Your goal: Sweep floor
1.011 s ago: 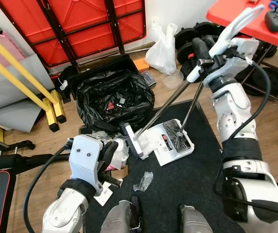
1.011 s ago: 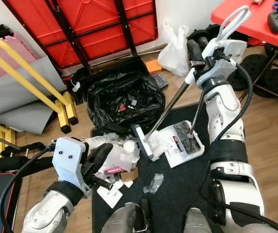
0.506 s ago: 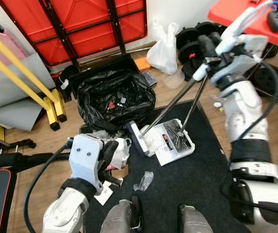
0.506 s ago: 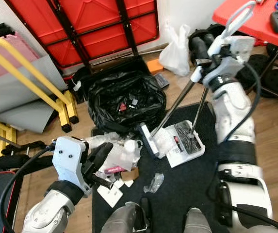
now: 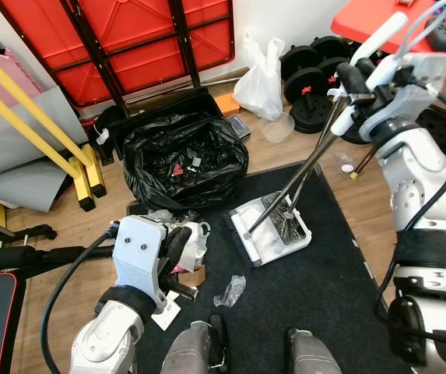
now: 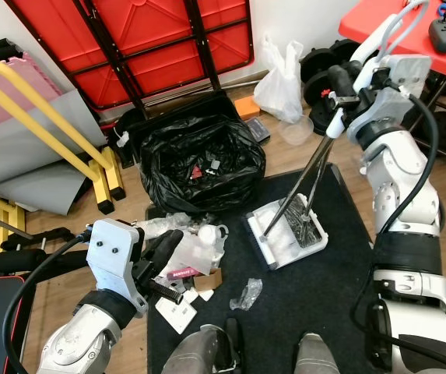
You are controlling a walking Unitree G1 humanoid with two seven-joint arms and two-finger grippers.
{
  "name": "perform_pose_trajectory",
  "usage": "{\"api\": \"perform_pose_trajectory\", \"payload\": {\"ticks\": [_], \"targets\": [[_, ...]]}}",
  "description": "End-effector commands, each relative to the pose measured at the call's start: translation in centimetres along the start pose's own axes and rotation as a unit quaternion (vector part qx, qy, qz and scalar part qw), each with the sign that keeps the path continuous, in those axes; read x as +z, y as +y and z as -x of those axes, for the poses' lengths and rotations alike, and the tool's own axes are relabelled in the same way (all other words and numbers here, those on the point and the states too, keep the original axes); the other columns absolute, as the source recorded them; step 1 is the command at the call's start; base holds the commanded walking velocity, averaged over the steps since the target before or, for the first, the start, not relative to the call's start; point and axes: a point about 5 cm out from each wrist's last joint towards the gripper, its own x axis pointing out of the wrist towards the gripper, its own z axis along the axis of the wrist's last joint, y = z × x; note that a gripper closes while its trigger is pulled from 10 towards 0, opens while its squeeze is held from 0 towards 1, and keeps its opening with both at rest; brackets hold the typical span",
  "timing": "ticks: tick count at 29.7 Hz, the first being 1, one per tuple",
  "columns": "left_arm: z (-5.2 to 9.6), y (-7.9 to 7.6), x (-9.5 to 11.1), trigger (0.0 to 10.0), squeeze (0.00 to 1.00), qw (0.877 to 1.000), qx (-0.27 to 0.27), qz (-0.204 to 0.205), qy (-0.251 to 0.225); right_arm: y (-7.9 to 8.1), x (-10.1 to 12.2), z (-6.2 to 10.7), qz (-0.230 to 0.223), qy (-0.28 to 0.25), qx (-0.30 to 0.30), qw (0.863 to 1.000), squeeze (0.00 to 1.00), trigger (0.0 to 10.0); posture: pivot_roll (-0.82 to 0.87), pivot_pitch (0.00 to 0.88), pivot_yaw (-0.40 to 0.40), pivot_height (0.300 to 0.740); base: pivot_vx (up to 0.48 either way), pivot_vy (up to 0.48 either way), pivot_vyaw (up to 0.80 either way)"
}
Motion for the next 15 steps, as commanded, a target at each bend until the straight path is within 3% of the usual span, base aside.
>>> {"api": "perform_pose_trajectory", "payload": {"ticks": [1, 8, 15], "targets": [[0.2, 0.2, -0.5, 10.0, 0.00, 1.000, 0.008, 0.001, 0.011, -0.4, 1.2, 0.0, 0.027, -0.011, -0.005, 1.000, 0.00, 10.0, 0.03, 0.279, 0.077, 0.740, 0.000, 0.000, 0.00], [0.2, 0.2, -0.6, 10.0, 0.00, 1.000, 0.009, 0.003, 0.010, -0.4, 2.2, -0.3, 0.020, -0.029, -0.005, 0.999, 0.00, 10.0, 0.03, 0.275, 0.076, 0.740, 0.000, 0.000, 0.00], [0.0, 0.3, -0.6, 10.0, 0.00, 1.000, 0.010, 0.003, 0.010, 1.1, 2.7, -0.3, -0.014, -0.050, 0.031, 0.998, 0.00, 10.0, 0.03, 0.272, 0.074, 0.740, 0.000, 0.000, 0.00]]}}
